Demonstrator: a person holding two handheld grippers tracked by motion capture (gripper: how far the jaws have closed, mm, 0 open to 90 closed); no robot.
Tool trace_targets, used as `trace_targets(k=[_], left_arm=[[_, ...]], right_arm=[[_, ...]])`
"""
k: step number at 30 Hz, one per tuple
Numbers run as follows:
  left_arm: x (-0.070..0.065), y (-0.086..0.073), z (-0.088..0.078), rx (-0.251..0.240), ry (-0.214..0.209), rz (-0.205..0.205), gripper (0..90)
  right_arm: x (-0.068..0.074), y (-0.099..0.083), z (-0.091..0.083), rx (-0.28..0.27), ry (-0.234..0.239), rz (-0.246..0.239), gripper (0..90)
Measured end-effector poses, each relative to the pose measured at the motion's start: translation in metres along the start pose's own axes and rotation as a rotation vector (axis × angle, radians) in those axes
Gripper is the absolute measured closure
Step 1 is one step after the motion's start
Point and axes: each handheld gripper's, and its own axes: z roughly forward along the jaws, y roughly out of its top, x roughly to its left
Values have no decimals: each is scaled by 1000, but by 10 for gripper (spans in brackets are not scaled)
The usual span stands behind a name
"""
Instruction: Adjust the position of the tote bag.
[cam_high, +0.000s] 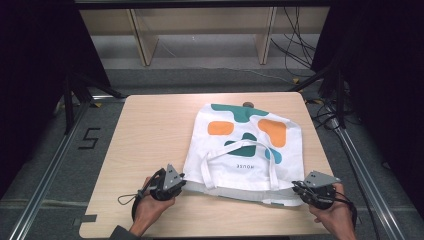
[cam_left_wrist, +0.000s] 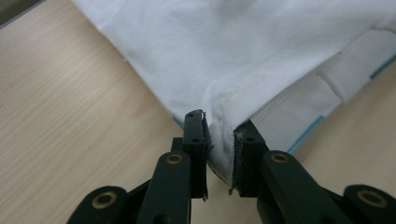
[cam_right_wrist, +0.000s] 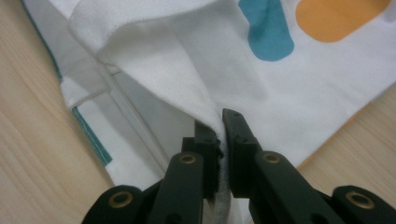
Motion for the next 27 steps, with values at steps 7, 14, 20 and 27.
trace_targets(k=[7,14,20,27], left_arm=[[-12,-18,-30,9,-19,-3,783],[-21,-25,-44,-8,-15,-11,774],[-22,-22,-42,-24,36,-74,600],[-22,-13,-30,2,56,4,508]], right_arm=[[6,15,16,25,8,-48,863],[7,18,18,-9,30,-62,850],[11,17,21,-2,22,-27,684],[13,22,21,-32,28,-38,800]])
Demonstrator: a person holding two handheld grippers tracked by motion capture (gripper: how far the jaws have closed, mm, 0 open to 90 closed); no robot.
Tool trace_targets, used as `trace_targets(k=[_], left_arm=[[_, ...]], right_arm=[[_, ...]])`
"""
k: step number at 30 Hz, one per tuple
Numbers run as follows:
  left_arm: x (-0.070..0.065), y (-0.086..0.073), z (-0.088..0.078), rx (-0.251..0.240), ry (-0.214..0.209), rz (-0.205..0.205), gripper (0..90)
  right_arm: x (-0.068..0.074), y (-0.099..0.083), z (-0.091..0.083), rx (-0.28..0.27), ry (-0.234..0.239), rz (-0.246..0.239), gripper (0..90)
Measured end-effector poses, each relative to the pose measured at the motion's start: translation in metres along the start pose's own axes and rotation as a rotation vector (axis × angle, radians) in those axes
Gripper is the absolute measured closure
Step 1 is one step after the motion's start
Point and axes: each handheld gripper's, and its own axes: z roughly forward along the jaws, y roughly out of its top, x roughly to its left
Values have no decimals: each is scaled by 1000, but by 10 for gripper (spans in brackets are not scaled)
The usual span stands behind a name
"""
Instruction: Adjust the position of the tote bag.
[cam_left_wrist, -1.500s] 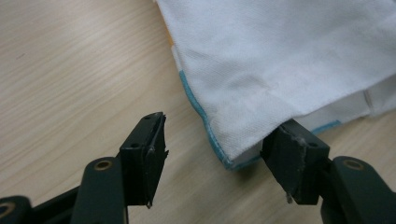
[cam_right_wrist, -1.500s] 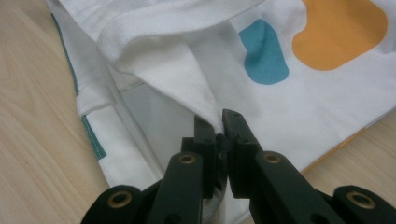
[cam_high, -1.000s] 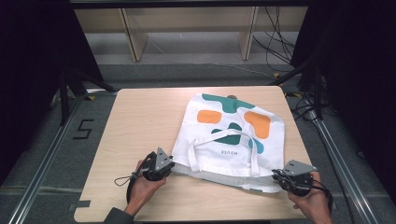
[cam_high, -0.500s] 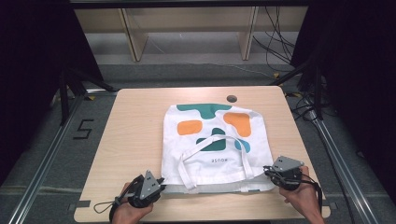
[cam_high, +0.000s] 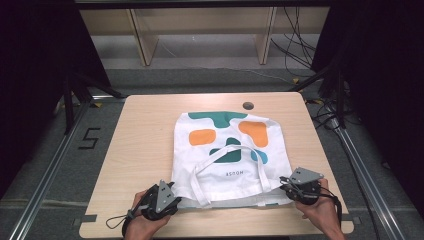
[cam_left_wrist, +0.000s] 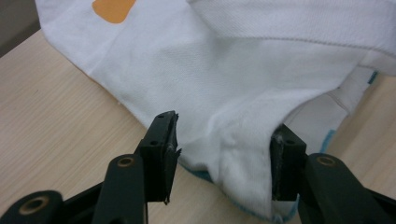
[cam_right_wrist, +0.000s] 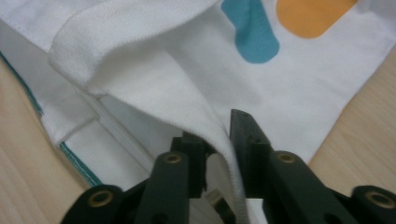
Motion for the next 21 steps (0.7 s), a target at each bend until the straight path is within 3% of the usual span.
trace_targets(k=[2,6,8,9,11,14,16,17,20,21], left_arm=[[0,2,3,-5,-9,-9,486],[-2,2,5,15,-8,10,487],[-2,2,7,22,1,2,492],[-2,1,8,20,-2,-1,493],[-7,3,10,35,39,34,496],[-10,9,12,33,-8,56,587],[-9,11,12,23,-14,62,692],[-7,11,11,19,-26,52,742],[-3,10,12,-33,-46,19,831],[-2,10,10,-10,-53,15,841]], right_arm=[[-8,3,-6,-56,1,20,857],[-20,15,-17,-142,0,76,876],[-20,18,-18,-155,2,93,877],[-21,20,-19,-162,-5,74,877],[-18,20,-20,-160,1,95,877],[-19,21,-18,-158,-8,67,877],[-20,19,-18,-154,-5,71,875],[-18,18,-18,-149,-3,90,872],[-20,16,-17,-140,13,79,859],[-19,15,-16,-126,17,80,856]])
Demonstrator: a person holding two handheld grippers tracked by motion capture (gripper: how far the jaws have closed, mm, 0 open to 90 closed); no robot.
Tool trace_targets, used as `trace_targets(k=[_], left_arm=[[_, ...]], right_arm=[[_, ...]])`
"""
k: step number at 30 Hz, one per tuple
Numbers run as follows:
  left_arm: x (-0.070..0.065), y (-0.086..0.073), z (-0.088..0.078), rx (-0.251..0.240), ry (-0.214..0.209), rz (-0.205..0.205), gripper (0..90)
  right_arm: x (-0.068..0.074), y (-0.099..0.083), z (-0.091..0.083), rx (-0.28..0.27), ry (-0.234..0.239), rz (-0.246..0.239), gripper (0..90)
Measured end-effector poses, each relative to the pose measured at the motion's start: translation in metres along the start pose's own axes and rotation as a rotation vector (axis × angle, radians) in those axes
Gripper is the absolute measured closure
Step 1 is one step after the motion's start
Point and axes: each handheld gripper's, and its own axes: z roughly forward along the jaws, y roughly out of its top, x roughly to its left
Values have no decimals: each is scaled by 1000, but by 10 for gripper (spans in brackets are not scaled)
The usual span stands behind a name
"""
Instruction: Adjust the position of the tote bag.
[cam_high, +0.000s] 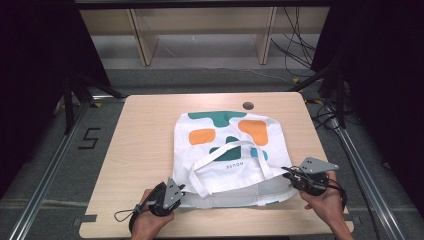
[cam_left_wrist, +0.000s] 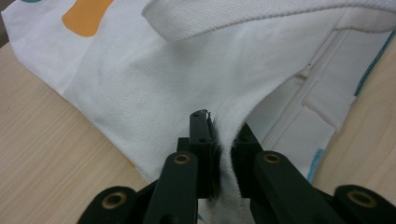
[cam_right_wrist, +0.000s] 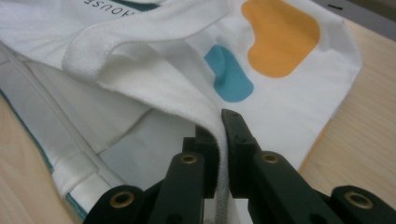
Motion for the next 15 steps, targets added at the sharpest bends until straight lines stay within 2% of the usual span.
trace_targets(k=[1,2,3,4,5,6,7,11,12,13,15], left_arm=[[0,0,0,3,-9,1,846],[0,0,0,5,-13,1,850],[-2,0,1,-20,-12,-28,853],[-1,0,0,-27,-7,-12,855],[2,1,-2,-9,-22,13,855],[3,1,-3,-14,-30,10,855],[4,1,-4,-29,-33,-6,856],[6,1,-8,-46,-33,-17,855],[5,1,-8,-53,-33,-28,854],[4,0,-7,-81,-38,-73,854],[6,1,-9,-88,-45,-90,854]], right_arm=[[2,-1,0,9,7,18,855],[1,-2,1,11,2,1,852],[1,-2,2,21,3,-9,847],[1,-4,1,21,3,-9,846],[1,-5,1,23,4,-3,846],[2,-6,1,28,6,9,845],[0,-7,0,27,10,-1,845],[0,-9,1,35,17,6,859],[1,-9,1,39,21,4,861],[1,-9,1,37,21,8,864],[2,-9,2,42,19,5,870]])
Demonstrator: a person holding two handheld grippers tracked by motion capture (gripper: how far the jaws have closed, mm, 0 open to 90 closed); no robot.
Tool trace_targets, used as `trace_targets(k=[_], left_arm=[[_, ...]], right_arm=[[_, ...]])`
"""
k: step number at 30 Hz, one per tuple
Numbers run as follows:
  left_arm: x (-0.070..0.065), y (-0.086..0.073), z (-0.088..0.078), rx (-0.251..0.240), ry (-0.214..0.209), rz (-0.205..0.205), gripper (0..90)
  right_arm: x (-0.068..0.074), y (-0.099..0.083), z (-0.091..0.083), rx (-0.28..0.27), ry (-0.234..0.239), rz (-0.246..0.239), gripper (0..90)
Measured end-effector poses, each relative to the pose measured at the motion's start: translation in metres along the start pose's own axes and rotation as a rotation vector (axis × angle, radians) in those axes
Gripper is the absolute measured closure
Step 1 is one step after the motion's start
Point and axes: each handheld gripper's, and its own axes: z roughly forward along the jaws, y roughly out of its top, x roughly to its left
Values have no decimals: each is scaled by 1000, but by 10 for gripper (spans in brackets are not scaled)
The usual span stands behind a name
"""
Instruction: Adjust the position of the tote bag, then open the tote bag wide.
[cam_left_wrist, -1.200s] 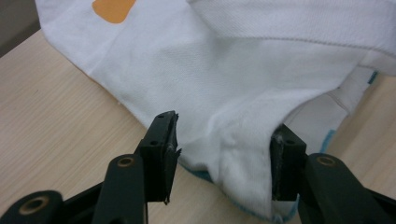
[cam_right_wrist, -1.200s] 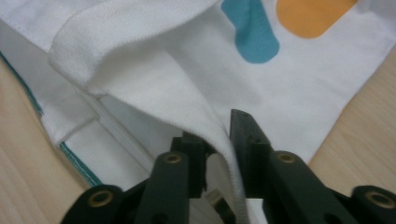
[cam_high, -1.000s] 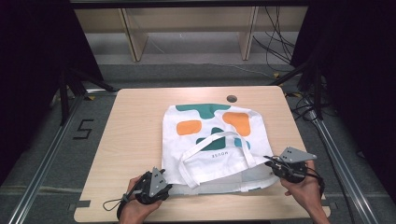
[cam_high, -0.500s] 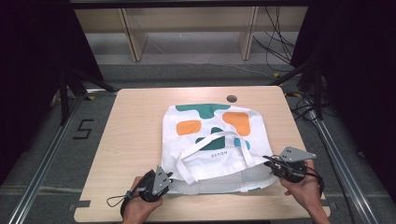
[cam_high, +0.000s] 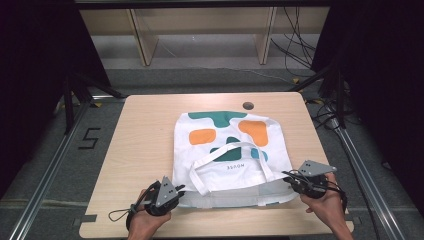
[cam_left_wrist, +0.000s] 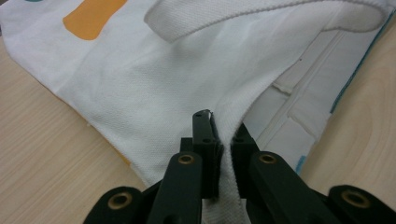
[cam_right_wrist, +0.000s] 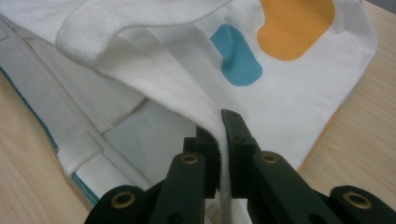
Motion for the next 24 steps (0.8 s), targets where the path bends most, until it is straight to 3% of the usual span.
trace_targets(k=[6,7,10,12,13,15,17,18,19,20,21,22,23,24], left_arm=[[3,2,-5,-34,-5,-9,855],[3,2,-5,-37,-3,-27,855],[4,4,-8,-37,-3,-10,855],[3,5,-8,-57,-13,-38,856],[6,6,-10,-57,-8,-1,856],[5,6,-10,-54,-8,-14,857],[7,7,-11,-36,-19,8,857],[4,6,-10,-55,-15,-42,857],[5,6,-10,-60,-23,-48,857],[7,7,-11,-62,-20,-23,858],[7,8,-12,-68,-22,-47,858],[7,9,-13,-75,-24,-56,859],[9,10,-15,-80,-26,-38,859],[9,11,-16,-84,-21,-55,859]], right_arm=[[3,0,-2,10,6,5,878],[3,0,-1,9,7,3,878],[4,0,-2,8,4,2,879],[3,0,-3,1,10,-1,879],[3,0,-4,-1,9,0,879],[1,0,-4,-5,10,-7,879],[1,1,-4,0,20,-2,879],[0,1,-3,-4,29,-15,879],[0,2,-5,-10,14,-4,879],[-1,3,-5,-15,25,-7,879],[0,3,-5,-10,27,11,879],[-2,5,-6,-26,24,-9,879],[1,6,-7,-20,23,25,880],[-1,8,-8,-32,25,8,880]])
